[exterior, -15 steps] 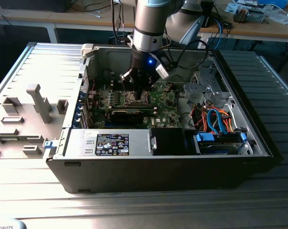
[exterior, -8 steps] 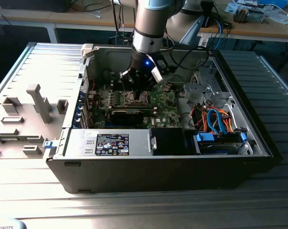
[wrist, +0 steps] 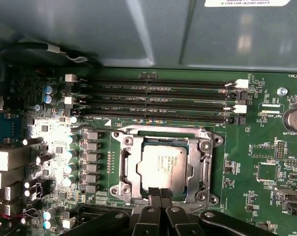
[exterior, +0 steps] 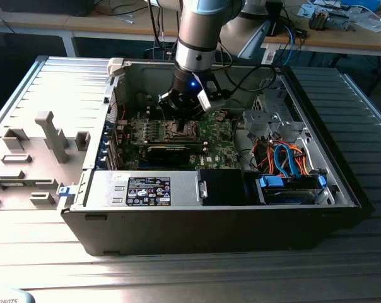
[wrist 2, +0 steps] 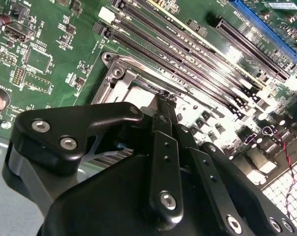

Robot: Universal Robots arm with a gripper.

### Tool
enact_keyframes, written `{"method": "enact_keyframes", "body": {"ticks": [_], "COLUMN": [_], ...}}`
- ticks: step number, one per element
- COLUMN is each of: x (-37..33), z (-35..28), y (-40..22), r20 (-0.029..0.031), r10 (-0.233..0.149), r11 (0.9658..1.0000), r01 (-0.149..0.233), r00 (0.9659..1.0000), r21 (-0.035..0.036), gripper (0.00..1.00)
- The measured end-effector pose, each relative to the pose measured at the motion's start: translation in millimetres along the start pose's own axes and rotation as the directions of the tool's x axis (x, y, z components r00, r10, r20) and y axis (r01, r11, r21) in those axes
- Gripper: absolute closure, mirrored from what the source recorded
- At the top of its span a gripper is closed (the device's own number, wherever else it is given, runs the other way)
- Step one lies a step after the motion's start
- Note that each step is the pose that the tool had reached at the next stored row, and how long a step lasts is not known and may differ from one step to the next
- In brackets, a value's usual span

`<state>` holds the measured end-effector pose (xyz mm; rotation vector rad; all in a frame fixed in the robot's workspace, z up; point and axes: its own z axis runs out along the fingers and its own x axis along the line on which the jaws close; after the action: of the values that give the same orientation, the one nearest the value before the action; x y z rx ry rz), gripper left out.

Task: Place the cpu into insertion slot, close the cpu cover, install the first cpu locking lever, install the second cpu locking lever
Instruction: 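Install the first cpu locking lever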

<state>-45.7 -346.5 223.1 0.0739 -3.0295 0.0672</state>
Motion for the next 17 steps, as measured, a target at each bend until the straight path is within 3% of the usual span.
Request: {"method": "enact_keyframes", "body": {"ticks": [4,5,6,8,11,12,14,15,16,17], "x": [0.0,0.1,0.1,0.1,0.2,0.3,0.5,0.5,0.6,0.6], "z": [0.1,0.0,0.1,0.3,0.3,0.2,0.3,0.3,0.3,0.3], "y": [0.0,-0.1,0.0,0.1,0.1,0.1,0.1,0.1,0.1,0.1], "r20": [0.0036,0.0139,0.0312,0.0603,0.0687,0.0687,0.0699,0.0708,0.0711,0.0712], "r10": [0.000,0.001,0.002,0.003,0.003,0.004,0.008,0.009,0.009,0.009], "r11": [1.0000,1.0000,1.0000,1.0000,1.0000,1.0000,0.9996,0.9988,0.9983,0.9983], "r01": [0.000,-0.001,-0.002,-0.003,-0.004,-0.004,-0.006,-0.006,-0.005,-0.005], "r00": [1.0000,0.9999,0.9995,0.9982,0.9976,0.9976,0.9975,0.9975,0.9974,0.9974], "r21": [0.0008,0.0018,0.0028,0.0043,0.0046,0.0041,-0.0271,-0.0488,-0.0577,-0.0582], "gripper": [0.89,0.89,0.89,0.89,0.89,0.89,0.89,0.89,0.89,0.89]}}
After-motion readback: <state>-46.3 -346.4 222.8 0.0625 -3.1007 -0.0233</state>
